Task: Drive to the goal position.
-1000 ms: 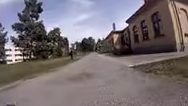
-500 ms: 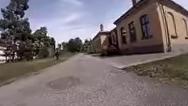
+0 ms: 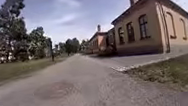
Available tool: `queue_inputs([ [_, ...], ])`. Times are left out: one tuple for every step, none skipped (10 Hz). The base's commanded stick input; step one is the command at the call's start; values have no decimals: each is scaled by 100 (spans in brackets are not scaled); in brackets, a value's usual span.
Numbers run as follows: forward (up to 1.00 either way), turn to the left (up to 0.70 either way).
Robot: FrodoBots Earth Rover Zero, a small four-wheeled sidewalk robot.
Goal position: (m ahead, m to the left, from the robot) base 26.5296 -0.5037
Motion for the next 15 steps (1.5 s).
queue_inputs([
  [85,0],
  [85,0],
  [85,0],
  [85,0],
  [85,0],
  [85,0],
  [85,0],
  [85,0],
  [85,0],
  [85,0],
  [85,0],
  [85,0],
  [85,0],
  [85,0],
  [85,0],
])
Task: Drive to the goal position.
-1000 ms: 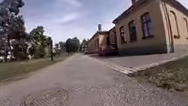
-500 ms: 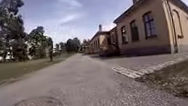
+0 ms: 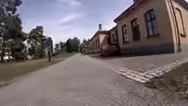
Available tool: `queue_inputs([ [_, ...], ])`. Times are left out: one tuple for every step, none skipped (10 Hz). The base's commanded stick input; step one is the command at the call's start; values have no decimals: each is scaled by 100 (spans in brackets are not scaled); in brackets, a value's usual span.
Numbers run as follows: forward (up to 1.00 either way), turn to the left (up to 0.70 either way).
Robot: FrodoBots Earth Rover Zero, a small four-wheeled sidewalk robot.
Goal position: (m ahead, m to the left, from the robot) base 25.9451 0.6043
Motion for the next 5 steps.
queue_inputs([
  [85,0],
  [85,0],
  [85,0],
  [85,0],
  [85,0],
])
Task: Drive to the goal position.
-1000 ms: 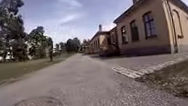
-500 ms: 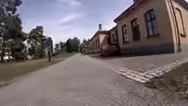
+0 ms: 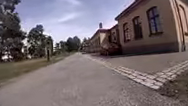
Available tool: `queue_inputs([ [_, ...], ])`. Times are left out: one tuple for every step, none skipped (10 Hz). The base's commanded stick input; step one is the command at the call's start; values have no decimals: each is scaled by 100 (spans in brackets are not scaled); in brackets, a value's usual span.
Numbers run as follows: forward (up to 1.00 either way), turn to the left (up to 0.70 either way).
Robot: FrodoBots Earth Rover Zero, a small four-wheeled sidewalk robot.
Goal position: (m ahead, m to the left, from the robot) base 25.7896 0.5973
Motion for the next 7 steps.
queue_inputs([
  [85,0],
  [85,0],
  [85,0],
  [85,0],
  [85,0],
  [85,0],
  [85,0],
])
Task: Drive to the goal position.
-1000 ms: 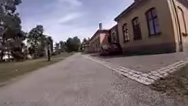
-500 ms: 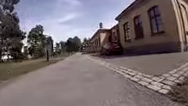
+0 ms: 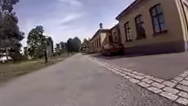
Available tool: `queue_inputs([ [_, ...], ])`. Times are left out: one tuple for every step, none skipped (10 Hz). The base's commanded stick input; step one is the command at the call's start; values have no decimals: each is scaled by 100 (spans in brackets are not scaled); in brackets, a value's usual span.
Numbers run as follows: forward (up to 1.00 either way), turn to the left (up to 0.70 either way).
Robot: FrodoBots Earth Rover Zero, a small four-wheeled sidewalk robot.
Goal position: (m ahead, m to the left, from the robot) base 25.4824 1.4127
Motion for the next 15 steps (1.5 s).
queue_inputs([
  [85,0],
  [85,0],
  [85,0],
  [85,0],
  [85,0],
  [85,0],
  [85,0],
  [85,0],
  [85,0],
  [85,0],
  [85,0],
  [85,0],
  [85,0],
  [85,0],
  [85,1],
])
